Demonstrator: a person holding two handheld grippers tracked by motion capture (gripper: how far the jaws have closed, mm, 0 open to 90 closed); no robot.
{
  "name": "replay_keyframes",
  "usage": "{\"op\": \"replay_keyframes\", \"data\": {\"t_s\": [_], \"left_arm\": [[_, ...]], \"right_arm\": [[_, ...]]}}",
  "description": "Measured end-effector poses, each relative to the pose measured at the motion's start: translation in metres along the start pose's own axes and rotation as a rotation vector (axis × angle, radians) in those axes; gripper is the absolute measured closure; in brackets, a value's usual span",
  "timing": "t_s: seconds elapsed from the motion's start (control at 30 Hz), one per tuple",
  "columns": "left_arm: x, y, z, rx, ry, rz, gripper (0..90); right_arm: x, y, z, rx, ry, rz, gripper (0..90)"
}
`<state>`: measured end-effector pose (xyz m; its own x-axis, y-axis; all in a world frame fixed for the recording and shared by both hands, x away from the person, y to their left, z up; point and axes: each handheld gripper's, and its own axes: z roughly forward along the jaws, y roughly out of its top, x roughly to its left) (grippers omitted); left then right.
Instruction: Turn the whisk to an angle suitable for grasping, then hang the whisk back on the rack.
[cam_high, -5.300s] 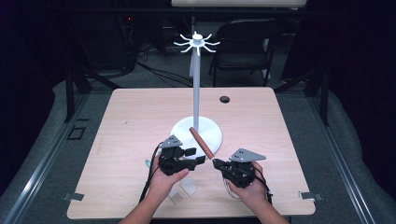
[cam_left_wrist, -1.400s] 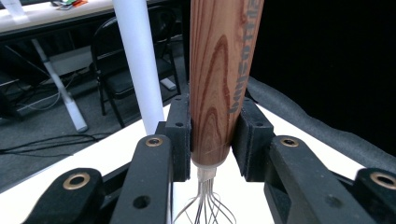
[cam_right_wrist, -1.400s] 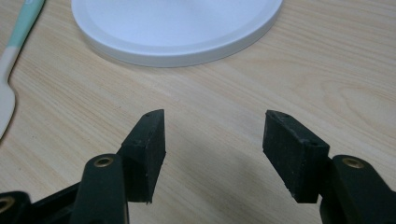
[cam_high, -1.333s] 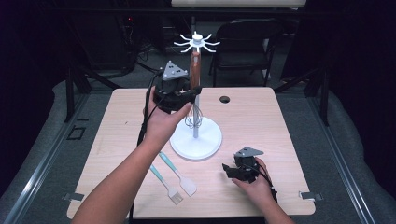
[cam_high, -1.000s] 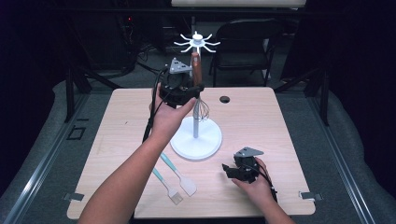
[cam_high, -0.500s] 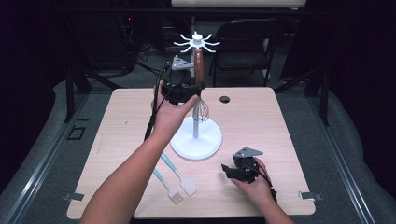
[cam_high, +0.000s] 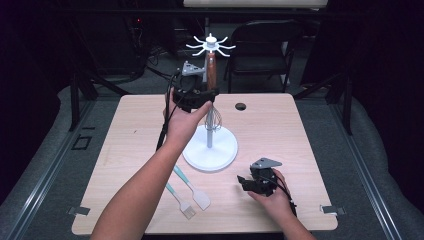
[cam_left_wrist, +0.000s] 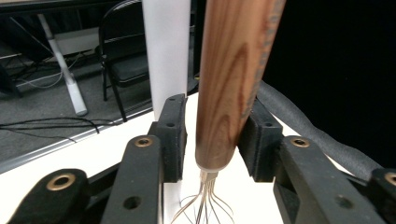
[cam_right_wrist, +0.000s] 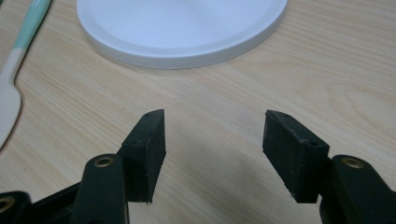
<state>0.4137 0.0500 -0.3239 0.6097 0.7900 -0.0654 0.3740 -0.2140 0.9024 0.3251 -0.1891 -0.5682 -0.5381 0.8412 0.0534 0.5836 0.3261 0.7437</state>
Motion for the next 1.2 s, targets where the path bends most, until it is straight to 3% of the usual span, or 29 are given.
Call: {"op": "replay_keyframes", "data": {"t_s": [0.23, 0.53, 0.7, 0.73, 0.77, 0.9, 0.93, 0.97, 1.0, 1.07, 1.1, 1.13, 1.2], "left_arm": [[0.002, -0.016, 0.003, 0.001, 0.007, 0.008, 55.5], [0.006, -0.056, 0.0, 0.015, -0.004, 0.003, 52.0], [0.017, -0.088, -0.007, 0.016, -0.006, -0.023, 51.6], [0.022, -0.101, -0.01, 0.024, -0.008, -0.034, 51.3], [0.022, -0.101, -0.01, 0.024, -0.008, -0.034, 51.1], [0.037, -0.135, -0.018, 0.04, -0.007, -0.066, 50.9], [0.044, -0.15, -0.023, 0.049, 0.002, -0.079, 50.9], [0.044, -0.15, -0.023, 0.049, 0.002, -0.079, 50.9], [0.052, -0.166, -0.029, 0.051, 0.005, -0.099, 50.9], [0.056, -0.174, -0.032, 0.053, 0.011, -0.11, 51.2], [0.062, -0.188, -0.039, 0.064, 0.016, -0.126, 51.7], [0.065, -0.195, -0.041, 0.065, 0.021, -0.131, 52.4], [0.068, -0.201, -0.044, 0.073, 0.028, -0.129, 53.6]], "right_arm": [[-0.001, 0.0, -0.001, 0.003, -0.018, 0.0, 39.4], [-0.002, 0.0, -0.002, 0.004, -0.022, -0.005, 41.4], [-0.001, 0.0, -0.003, 0.002, -0.027, -0.012, 42.7], [-0.001, 0.0, -0.003, -0.005, -0.031, -0.015, 42.9], [-0.001, 0.0, -0.003, -0.005, -0.031, -0.015, 42.9], [-0.001, 0.001, -0.003, -0.013, -0.057, -0.038, 42.8], [-0.001, 0.001, -0.004, -0.015, -0.064, -0.039, 42.8], [-0.001, 0.001, -0.004, -0.015, -0.064, -0.039, 42.8], [-0.001, 0.002, -0.005, -0.019, -0.07, -0.045, 44.7], [-0.001, 0.003, -0.006, -0.016, -0.058, -0.037, 45.5], [-0.002, 0.002, -0.006, -0.008, -0.067, -0.032, 46.0], [-0.004, 0.004, -0.008, 0.026, -0.079, -0.06, 47.1], [-0.004, 0.002, -0.007, 0.002, -0.059, -0.036, 49.7]]}}
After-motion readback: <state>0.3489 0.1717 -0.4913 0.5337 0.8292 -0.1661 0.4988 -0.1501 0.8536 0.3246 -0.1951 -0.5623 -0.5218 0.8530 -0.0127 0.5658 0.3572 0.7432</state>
